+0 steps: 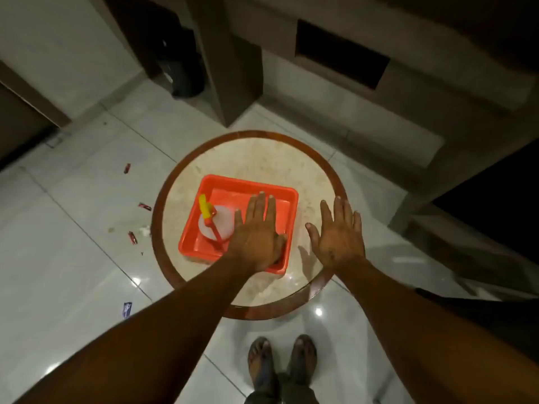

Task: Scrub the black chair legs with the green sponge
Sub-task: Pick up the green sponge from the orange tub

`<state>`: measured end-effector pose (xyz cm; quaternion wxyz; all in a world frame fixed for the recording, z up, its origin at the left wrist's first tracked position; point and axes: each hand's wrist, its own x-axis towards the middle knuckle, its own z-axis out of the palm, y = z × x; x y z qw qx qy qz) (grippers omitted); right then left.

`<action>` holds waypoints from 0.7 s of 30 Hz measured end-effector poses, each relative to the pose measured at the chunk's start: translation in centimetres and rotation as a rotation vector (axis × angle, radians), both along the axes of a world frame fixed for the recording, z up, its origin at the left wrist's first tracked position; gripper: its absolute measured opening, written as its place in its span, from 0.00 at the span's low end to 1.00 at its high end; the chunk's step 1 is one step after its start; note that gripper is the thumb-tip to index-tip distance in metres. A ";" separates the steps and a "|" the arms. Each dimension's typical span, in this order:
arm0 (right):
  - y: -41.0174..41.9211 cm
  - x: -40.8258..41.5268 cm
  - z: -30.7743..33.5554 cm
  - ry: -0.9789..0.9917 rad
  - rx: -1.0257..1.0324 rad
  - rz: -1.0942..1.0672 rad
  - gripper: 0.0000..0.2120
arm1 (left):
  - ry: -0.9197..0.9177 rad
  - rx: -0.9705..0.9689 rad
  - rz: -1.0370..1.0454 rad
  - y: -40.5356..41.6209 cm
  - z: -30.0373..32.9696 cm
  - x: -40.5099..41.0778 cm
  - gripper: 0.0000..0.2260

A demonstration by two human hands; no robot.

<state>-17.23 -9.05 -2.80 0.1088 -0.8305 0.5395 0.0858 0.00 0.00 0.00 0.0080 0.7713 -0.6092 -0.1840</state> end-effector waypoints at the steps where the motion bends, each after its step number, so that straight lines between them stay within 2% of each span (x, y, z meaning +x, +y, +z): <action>1: -0.3 0.0 -2.1 0.027 0.023 0.002 0.35 | -0.003 0.054 0.012 -0.3 -2.1 0.1 0.39; 4: -0.2 -0.9 -8.7 0.070 0.055 0.051 0.32 | 0.009 0.151 0.034 -0.2 -7.9 0.7 0.39; 8: -0.3 -0.5 -14.0 0.021 0.046 0.111 0.32 | 0.063 0.152 0.027 -1.1 -12.2 1.1 0.41; 11: 0.0 -0.4 -16.0 -0.001 0.065 0.136 0.33 | 0.101 0.160 0.024 -1.4 -13.7 1.0 0.40; 15: 0.5 -0.7 -17.7 -0.040 -0.016 0.147 0.32 | 0.077 0.129 0.037 -1.4 -14.8 1.0 0.40; 21: 0.1 -1.0 -18.3 -0.053 -0.025 0.161 0.33 | 0.079 0.096 0.100 -2.8 -14.5 0.7 0.28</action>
